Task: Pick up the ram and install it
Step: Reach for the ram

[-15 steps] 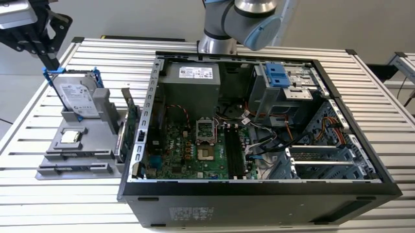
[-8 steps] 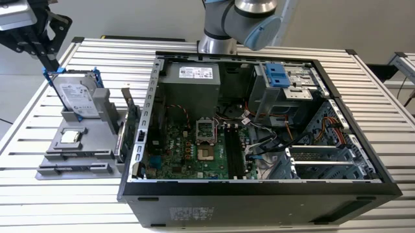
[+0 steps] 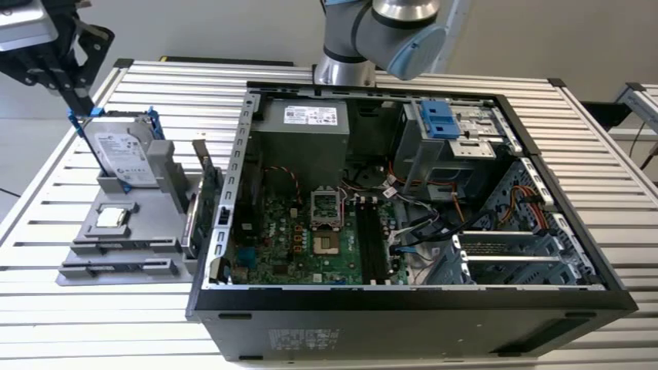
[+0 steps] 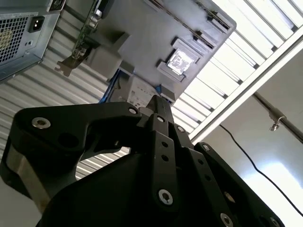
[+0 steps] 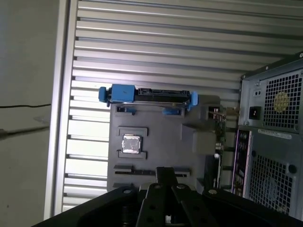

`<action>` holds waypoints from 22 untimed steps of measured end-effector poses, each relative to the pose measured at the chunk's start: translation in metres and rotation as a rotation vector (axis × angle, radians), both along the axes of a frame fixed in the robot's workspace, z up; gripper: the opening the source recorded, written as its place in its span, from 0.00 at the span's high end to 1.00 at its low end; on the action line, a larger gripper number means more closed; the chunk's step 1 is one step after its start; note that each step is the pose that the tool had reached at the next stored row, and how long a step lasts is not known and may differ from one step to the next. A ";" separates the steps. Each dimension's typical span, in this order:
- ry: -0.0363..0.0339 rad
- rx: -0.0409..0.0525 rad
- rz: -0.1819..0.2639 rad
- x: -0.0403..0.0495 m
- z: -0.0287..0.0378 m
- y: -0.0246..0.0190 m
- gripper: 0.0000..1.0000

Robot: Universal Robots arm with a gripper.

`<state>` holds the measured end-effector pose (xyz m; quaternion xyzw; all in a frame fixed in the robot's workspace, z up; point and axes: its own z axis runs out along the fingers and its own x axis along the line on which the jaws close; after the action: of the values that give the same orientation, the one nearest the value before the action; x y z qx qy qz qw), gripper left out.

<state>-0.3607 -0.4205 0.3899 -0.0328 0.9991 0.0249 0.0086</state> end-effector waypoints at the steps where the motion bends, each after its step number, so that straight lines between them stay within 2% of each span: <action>1: 0.0001 0.0000 0.000 0.0001 0.0000 -0.0008 1.00; 11: 0.0001 0.0000 0.000 0.0009 0.0000 -0.0104 1.00; 22: 0.0001 0.0000 -0.002 0.0011 0.0000 -0.0188 1.00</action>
<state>-0.3596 -0.4394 0.3899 -0.0317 0.9992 0.0249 0.0086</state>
